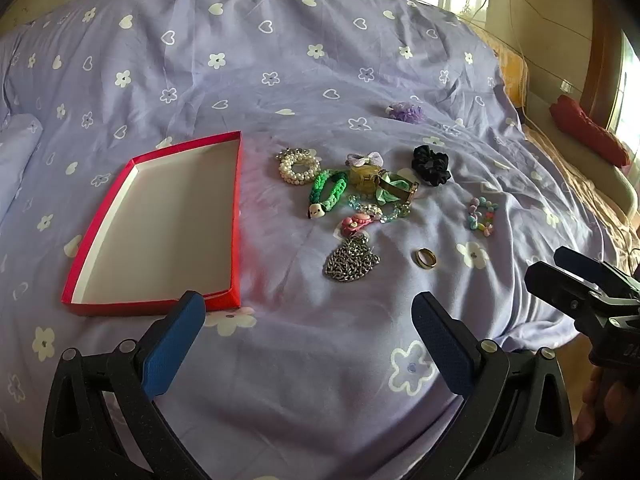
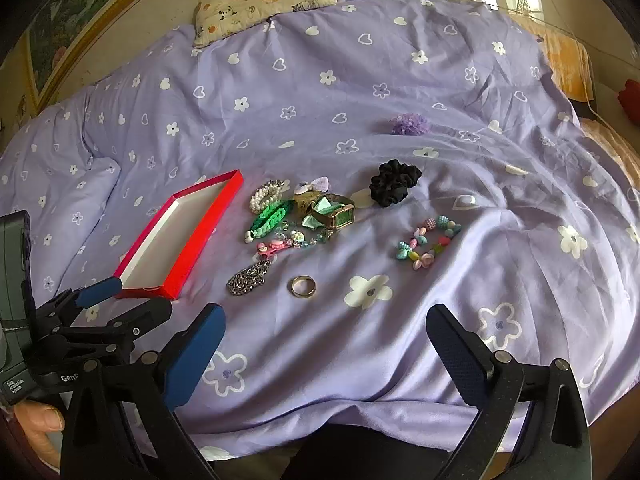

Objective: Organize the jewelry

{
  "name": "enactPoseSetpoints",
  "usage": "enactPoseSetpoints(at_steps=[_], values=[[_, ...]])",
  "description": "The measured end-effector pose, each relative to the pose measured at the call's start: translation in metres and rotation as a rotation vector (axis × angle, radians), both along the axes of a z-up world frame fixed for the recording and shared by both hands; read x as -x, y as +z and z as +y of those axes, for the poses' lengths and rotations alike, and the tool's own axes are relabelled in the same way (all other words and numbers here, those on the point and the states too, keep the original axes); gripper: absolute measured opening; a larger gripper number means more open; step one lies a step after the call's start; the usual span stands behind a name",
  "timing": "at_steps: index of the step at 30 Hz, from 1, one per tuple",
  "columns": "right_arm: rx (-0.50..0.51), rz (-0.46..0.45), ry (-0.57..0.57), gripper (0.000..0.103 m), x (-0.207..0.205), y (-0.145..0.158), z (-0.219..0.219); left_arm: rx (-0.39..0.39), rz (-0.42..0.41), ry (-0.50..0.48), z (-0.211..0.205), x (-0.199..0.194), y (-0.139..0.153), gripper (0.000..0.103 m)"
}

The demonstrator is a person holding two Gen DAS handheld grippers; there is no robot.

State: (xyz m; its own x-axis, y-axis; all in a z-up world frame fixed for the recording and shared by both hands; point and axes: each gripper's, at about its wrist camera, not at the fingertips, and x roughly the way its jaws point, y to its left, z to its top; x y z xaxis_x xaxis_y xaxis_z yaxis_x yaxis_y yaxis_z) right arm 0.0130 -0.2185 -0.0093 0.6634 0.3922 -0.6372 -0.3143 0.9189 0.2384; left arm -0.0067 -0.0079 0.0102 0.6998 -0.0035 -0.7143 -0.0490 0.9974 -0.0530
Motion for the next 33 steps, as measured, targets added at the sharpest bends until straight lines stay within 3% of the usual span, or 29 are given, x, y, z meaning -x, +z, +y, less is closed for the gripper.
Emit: enactPoseSetpoints(at_steps=[33], values=[[-0.010, -0.002, 0.018, 0.100, 0.001, 0.002, 0.002, -0.001, -0.005, -0.001, 0.000, 0.001, 0.000, 0.103]])
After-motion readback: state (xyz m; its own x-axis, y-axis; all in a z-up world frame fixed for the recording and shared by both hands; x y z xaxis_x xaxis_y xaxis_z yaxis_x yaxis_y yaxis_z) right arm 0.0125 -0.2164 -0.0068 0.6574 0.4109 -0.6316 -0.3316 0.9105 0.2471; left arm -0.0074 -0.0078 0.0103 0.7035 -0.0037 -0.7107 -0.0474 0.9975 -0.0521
